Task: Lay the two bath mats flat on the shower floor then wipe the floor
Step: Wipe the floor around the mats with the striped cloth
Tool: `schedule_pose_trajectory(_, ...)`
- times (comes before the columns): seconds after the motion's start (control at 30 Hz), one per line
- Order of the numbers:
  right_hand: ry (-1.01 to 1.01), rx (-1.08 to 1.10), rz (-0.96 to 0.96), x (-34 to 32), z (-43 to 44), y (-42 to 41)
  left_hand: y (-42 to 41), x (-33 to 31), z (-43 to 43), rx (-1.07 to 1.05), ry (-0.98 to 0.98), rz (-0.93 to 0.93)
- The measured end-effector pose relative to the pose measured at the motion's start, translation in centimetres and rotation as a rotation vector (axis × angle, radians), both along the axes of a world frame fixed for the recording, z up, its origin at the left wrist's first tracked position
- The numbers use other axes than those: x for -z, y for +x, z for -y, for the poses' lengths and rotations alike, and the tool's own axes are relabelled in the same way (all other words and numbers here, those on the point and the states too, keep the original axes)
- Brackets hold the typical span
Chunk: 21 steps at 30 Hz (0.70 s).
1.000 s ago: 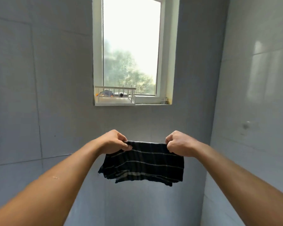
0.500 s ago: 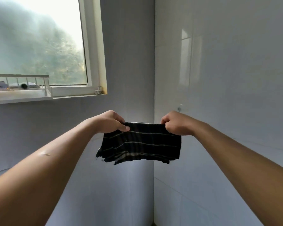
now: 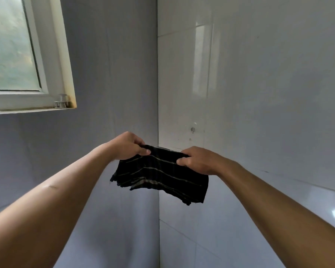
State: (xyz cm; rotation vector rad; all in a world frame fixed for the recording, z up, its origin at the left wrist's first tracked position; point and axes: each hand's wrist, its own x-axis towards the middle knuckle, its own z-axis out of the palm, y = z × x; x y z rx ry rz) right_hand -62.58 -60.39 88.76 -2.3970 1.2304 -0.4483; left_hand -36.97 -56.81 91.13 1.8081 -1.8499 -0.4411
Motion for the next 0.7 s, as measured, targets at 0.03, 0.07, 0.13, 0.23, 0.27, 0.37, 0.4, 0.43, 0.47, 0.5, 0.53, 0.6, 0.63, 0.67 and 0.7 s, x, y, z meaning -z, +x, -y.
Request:
schedule_pose_trajectory(0.03,-0.015,0.001,-0.007,0.4,1.2,0.1,0.2,0.2,1.6,0.013,-0.003,0.001)
schedule_pose_trajectory(0.07,-0.031,0.009,-0.005,0.8,2.6,0.2,0.3,0.4,3.3,0.028,-0.005,0.000)
schedule_pose_trajectory(0.13,-0.068,0.045,0.002,1.2,5.2,0.5,0.6,0.8,6.9,0.061,-0.012,-0.004)
schedule_pose_trajectory(0.23,-0.094,0.118,0.023,1.4,9.1,0.7,0.8,1.3,12.6,0.122,-0.039,0.002)
schedule_pose_trajectory(0.27,-0.098,0.145,0.027,1.4,10.4,0.7,0.7,1.5,14.4,0.132,-0.054,0.003)
schedule_pose_trajectory(0.37,-0.111,0.230,0.040,1.4,14.5,0.4,0.2,2.3,19.6,0.138,-0.113,-0.003)
schedule_pose_trajectory(0.4,-0.121,0.263,0.051,1.5,15.8,0.3,-0.1,2.7,21.4,0.144,-0.135,-0.012)
schedule_pose_trajectory(0.43,-0.132,0.301,0.059,1.7,17.1,0.2,-0.4,3.1,23.0,0.151,-0.163,-0.014)
schedule_pose_trajectory(0.47,-0.142,0.344,0.068,2.0,18.2,0.1,-0.8,3.6,24.5,0.164,-0.196,-0.008)
schedule_pose_trajectory(0.5,-0.151,0.386,0.079,2.2,19.3,0.0,-1.3,4.0,26.0,0.185,-0.231,0.002)
schedule_pose_trajectory(0.53,-0.158,0.427,0.089,2.4,20.3,-0.2,-1.8,4.4,27.4,0.210,-0.264,0.012)
schedule_pose_trajectory(0.6,-0.182,0.506,0.090,2.8,22.0,-0.5,-2.8,4.9,29.8,0.260,-0.326,0.025)
schedule_pose_trajectory(0.63,-0.201,0.541,0.079,2.9,22.9,-0.7,-3.2,5.2,31.1,0.283,-0.367,0.033)
schedule_pose_trajectory(0.67,-0.223,0.566,0.068,3.1,23.7,-0.8,-3.7,5.4,32.2,0.309,-0.418,0.041)
schedule_pose_trajectory(0.7,-0.253,0.576,0.057,3.3,24.3,-0.8,-4.2,5.7,33.2,0.331,-0.476,0.042)
